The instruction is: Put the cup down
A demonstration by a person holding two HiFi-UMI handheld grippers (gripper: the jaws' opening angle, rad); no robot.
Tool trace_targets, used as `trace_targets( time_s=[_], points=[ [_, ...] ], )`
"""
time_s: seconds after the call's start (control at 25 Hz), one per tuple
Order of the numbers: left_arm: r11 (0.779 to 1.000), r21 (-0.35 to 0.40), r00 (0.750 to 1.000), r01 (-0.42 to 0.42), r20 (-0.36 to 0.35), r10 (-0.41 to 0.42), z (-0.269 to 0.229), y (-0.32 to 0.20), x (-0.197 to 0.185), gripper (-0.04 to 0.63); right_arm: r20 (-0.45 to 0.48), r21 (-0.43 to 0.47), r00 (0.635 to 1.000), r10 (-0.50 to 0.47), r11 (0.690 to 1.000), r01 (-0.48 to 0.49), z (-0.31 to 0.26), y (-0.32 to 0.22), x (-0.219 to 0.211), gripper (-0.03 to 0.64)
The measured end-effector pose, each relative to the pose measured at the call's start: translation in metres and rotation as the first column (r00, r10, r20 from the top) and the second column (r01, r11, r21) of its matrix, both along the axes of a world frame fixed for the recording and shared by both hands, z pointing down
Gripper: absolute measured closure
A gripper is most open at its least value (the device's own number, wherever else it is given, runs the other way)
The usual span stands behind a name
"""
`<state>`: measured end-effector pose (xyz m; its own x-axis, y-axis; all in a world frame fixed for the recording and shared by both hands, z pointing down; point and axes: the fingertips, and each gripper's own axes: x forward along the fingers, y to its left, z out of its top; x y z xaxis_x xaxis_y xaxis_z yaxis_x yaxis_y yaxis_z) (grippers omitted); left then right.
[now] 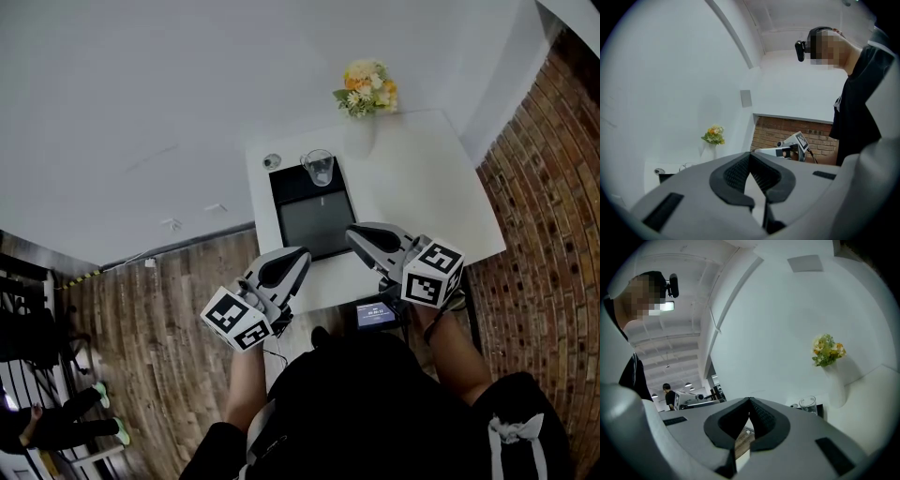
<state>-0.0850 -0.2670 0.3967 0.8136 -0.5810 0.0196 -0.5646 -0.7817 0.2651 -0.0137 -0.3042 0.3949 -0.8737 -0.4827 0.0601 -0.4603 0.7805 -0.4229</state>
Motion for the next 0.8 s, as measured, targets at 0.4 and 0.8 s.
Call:
trace_targets(
  time_s=[0.4, 0.8],
  points=[
    [1.0, -0.005, 1.0, -0.012, 0.002, 0.012, -0.0008, 0.0023, 0.0044, 0.588, -0.028, 0.013, 0.999, 0.024, 1.0, -0.023, 0.0061, -0.0017, 0.0033, 0.604],
    [0.999, 0.002, 0.999, -0.033, -0.012, 0.033, -0.0039, 0.0064, 0.0099, 0.588, -0.092, 0.054, 0.995, 0.026, 0.998, -0.021, 0.01, -0.0003, 0.0036, 0.604]
  ],
)
